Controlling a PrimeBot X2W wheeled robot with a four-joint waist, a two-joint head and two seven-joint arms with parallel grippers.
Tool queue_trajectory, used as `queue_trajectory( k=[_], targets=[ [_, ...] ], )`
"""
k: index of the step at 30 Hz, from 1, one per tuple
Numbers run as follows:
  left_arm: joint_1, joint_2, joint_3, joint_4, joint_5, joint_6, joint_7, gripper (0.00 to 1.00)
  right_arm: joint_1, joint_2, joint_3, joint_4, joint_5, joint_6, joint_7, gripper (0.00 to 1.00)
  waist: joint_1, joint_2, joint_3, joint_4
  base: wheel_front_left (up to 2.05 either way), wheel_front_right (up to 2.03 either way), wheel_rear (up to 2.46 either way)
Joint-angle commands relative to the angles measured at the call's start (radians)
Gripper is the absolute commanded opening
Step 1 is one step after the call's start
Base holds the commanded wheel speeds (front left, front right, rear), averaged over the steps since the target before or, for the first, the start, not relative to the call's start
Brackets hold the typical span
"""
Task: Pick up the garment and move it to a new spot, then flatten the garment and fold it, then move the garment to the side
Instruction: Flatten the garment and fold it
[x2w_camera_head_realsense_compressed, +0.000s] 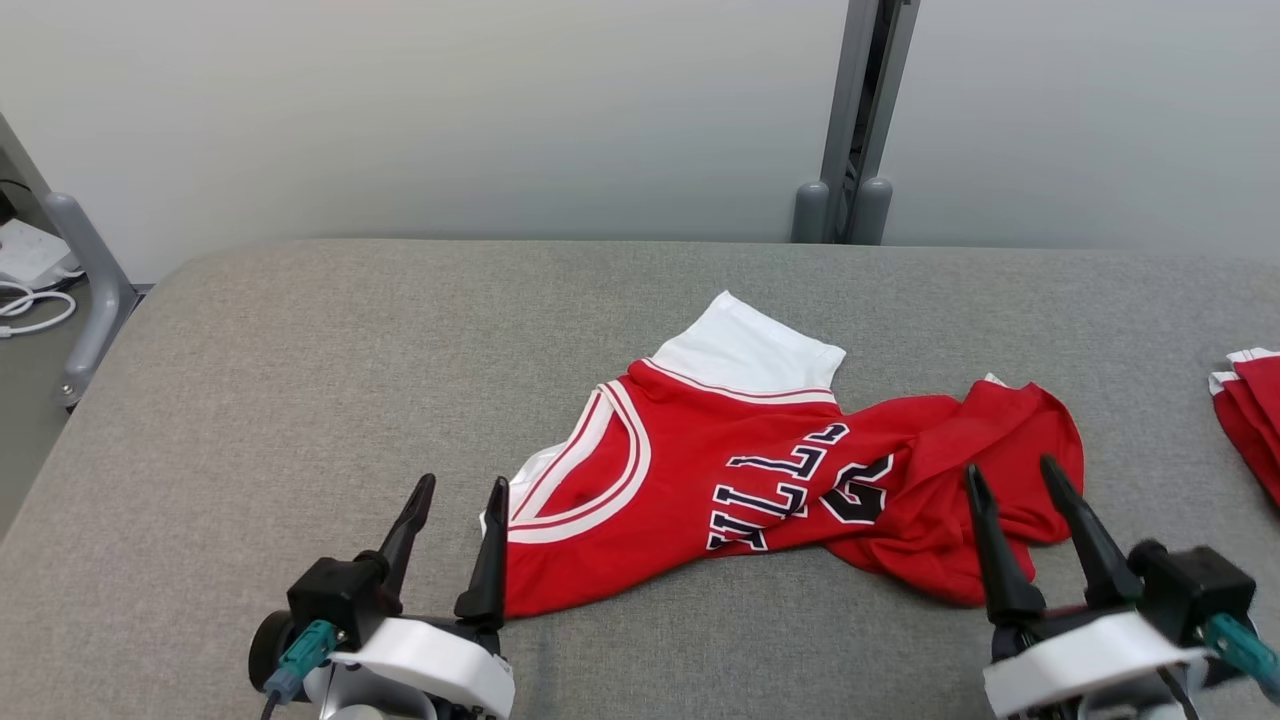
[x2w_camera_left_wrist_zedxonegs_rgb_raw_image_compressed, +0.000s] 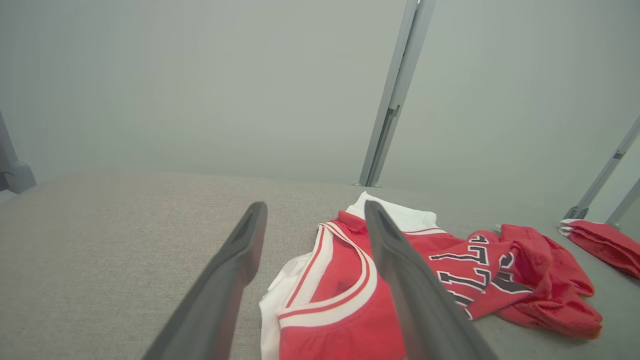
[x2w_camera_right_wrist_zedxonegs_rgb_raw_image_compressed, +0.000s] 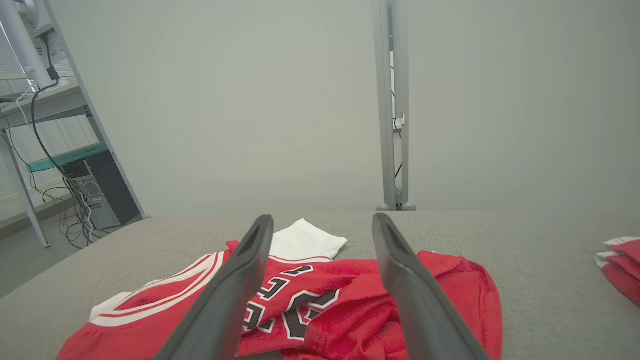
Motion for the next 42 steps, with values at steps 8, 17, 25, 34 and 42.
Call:
queue_trajectory(
  k=[8, 17, 25, 34, 42],
  targets=[
    [0.013, 0.004, 0.026, -0.026, -0.021, 0.023, -0.001, 1.00, 0.068, 0.016, -0.023, -0.057, -0.035, 0.000, -0.007, 1.00, 0.0001, 0.0000, 0.014, -0.019, 0.00, 0.00, 0.00],
    [-0.079, 0.007, 0.007, 0.061, 0.034, 0.007, -0.001, 1.00, 0.036, 0.020, -0.023, -0.085, -0.069, 0.000, 0.008, 1.00, 0.0001, 0.0000, 0.097, -0.079, 0.00, 0.00, 0.00],
    [-0.355, 0.048, -0.020, 0.301, 0.091, -0.005, 0.078, 1.00, -0.010, 0.020, 0.000, -0.091, -0.058, 0.000, -0.014, 1.00, 0.0001, 0.0000, 0.225, -0.187, 0.00, 0.00, 0.00],
    [-0.576, 0.073, -0.073, 0.492, 0.123, -0.053, 0.227, 1.00, -0.042, 0.020, 0.021, -0.073, -0.044, 0.000, -0.037, 1.00, 0.0001, 0.0000, 0.297, -0.269, 0.00, 0.00, 0.00],
    [-0.730, 0.095, -0.099, 0.621, 0.160, -0.023, 0.287, 1.00, -0.068, 0.020, 0.062, -0.067, -0.053, 0.000, -0.047, 1.00, 0.0001, 0.0000, 0.348, -0.314, 0.00, 0.00, 0.00]
  ],
)
